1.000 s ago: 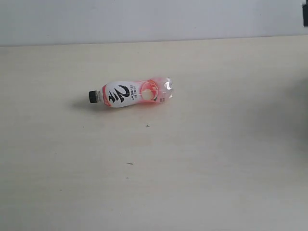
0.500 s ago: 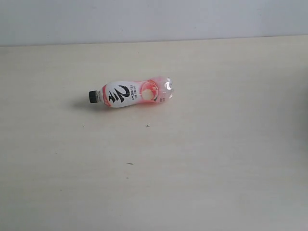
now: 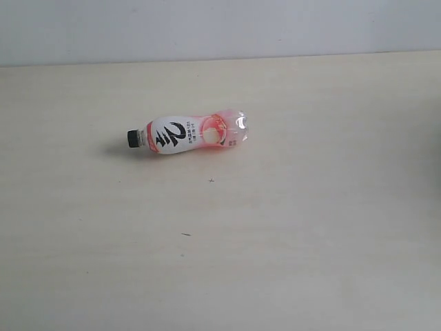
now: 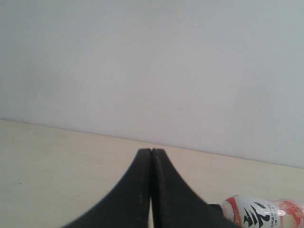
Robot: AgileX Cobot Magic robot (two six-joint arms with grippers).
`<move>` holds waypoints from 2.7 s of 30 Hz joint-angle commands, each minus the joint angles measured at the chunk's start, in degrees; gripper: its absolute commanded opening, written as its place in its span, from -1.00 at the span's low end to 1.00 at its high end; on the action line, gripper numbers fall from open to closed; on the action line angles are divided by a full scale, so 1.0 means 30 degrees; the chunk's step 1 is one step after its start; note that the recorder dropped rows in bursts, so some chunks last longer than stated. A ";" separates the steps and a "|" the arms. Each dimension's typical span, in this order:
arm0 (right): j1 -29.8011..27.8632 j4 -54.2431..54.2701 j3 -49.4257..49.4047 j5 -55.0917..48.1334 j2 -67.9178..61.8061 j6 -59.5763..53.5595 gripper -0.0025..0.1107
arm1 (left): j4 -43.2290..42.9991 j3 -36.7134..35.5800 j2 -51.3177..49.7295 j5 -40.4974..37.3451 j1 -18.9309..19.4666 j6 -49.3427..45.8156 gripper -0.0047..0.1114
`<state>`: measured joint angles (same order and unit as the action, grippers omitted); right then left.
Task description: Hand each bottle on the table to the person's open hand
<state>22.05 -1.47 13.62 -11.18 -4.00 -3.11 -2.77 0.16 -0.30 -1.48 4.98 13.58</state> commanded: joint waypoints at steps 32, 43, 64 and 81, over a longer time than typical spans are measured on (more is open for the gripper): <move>0.0423 0.0134 -0.1107 0.0172 0.1334 0.0054 -0.96 | 0.0009 -0.0053 0.0101 0.0115 0.0042 0.0117 -0.90; 0.0423 0.0165 -0.1107 -0.0038 0.1334 0.0054 -0.96 | 0.0009 -0.0053 0.0101 0.0115 0.0042 0.0117 -0.90; 0.0423 0.0165 -0.1107 -0.0038 0.1334 0.0054 -0.96 | 0.0009 -0.0053 0.0101 0.0115 0.0042 0.0117 -0.90; 0.0423 0.0165 -0.1107 -0.0038 0.1334 0.0054 -0.96 | 0.0059 -0.0053 0.0101 0.2265 0.0040 0.2056 -0.90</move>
<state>23.30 -1.21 10.49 -11.59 -0.31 -3.00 -2.77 0.16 -0.30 3.29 4.98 18.00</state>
